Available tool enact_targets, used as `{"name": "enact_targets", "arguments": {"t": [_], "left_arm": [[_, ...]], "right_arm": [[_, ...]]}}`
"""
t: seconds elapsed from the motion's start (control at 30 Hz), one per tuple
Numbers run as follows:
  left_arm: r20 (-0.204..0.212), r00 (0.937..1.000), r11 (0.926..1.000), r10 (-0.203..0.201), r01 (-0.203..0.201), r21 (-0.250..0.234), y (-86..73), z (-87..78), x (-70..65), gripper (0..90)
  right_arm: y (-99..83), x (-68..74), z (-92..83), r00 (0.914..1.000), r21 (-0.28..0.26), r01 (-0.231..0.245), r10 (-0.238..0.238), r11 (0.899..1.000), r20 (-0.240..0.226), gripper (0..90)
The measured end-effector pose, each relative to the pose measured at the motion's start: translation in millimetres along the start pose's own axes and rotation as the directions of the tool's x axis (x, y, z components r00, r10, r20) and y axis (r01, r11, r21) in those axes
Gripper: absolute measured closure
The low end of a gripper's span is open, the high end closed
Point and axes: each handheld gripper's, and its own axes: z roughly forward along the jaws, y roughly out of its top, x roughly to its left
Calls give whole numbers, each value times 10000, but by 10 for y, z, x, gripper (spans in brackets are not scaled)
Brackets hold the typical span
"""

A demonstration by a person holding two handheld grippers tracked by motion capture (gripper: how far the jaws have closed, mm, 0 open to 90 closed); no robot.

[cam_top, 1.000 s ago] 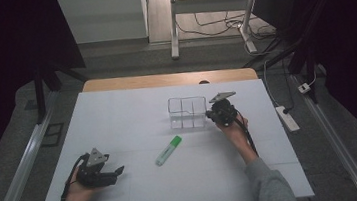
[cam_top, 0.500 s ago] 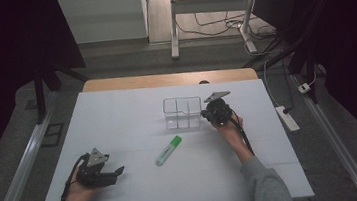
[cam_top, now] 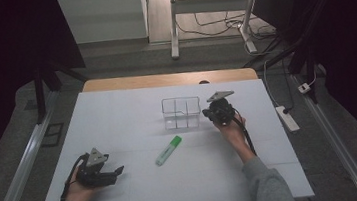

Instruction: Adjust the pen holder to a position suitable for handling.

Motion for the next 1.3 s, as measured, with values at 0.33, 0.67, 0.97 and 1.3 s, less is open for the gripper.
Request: {"name": "enact_targets", "arguments": {"t": [0.33, 0.67, 0.97, 1.3], "left_arm": [[110, 9999, 10000, 64, -64, -49, 13, 14, 7, 270], [176, 9998, 10000, -51, 51, 0, 42, 60, 43, 273], [192, 9998, 10000, -57, 58, -27, 41, 53, 39, 274], [66, 10000, 10000, -66, 67, -53, 33, 20, 19, 274]], "right_arm": [[-306, 11, -375, 9999, -445, -136, 132, 9989, -98, 897], [-698, 54, -744, 9983, -460, -344, 322, 9983, -480, 897], [-993, 63, -1065, 9971, -826, -555, 509, 9950, -572, 847], [-1102, 76, -1173, 9976, -996, -171, 103, 9949, -689, 541]]}}
